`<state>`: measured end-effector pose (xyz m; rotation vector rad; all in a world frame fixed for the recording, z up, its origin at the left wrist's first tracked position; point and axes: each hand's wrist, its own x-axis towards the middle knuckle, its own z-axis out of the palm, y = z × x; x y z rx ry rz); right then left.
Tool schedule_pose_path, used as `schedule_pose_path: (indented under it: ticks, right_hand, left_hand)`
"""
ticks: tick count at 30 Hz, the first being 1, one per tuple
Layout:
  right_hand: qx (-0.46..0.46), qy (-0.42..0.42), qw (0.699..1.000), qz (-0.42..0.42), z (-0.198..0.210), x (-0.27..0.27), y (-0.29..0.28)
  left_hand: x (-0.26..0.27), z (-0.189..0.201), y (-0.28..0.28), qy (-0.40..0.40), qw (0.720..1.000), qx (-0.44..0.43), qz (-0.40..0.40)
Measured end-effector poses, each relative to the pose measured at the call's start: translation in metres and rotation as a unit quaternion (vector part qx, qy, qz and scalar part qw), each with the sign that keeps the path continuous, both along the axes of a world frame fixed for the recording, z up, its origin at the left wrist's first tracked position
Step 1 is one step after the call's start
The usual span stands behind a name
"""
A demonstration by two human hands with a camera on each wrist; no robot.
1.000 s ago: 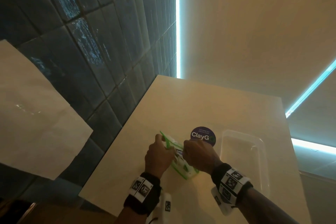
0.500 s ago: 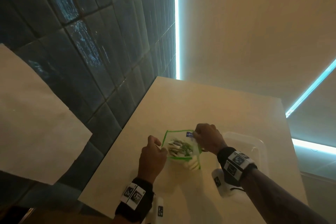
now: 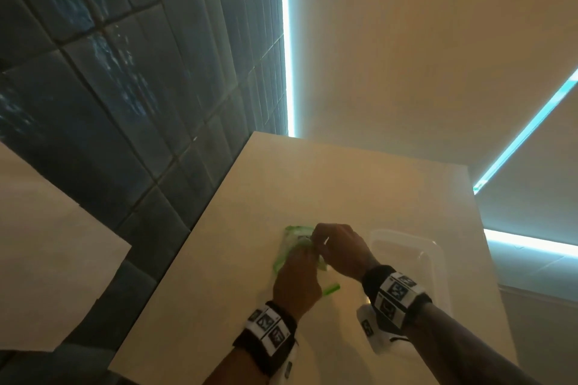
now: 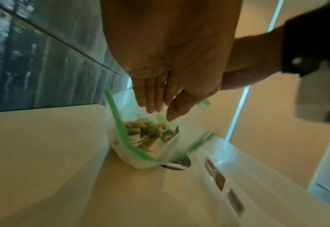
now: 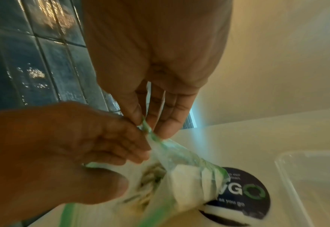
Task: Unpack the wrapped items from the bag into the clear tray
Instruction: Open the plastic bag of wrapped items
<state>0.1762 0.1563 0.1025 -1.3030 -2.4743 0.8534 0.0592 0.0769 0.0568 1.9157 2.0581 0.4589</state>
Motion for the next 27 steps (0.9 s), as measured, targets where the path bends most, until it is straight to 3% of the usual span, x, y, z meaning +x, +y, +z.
schedule_pose_path:
  ticks: [2,4,6,9,13,16,27]
  right_hand:
    - [0.005,-0.001,1.000,-0.002,-0.003,0.003,0.000]
    - [0.019,-0.016,1.000,0.010,-0.002,0.004,0.002]
    - [0.032,-0.031,0.999,0.017,0.000,0.006,0.004]
    - [0.042,-0.043,0.998,0.025,-0.003,0.009,0.006]
    - [0.032,-0.057,0.997,0.033,-0.008,0.013,0.001]
    - [0.019,-0.064,0.997,0.040,-0.015,0.013,-0.002]
    - [-0.003,-0.110,0.994,-0.007,-0.046,0.008,0.000]
  left_hand:
    - [0.007,-0.003,0.018,0.011,0.997,-0.065,-0.030]
    - [0.012,0.007,0.033,0.054,0.979,-0.186,-0.063]
    - [0.009,-0.002,0.049,0.068,0.964,-0.244,-0.075]
    - [0.004,-0.015,0.066,0.088,0.949,-0.287,-0.091]
    - [0.005,-0.026,0.077,0.046,0.929,-0.355,-0.096]
    - [0.011,-0.039,0.072,0.044,0.928,-0.355,-0.101]
    - [0.021,-0.059,0.028,0.063,0.970,-0.225,-0.063]
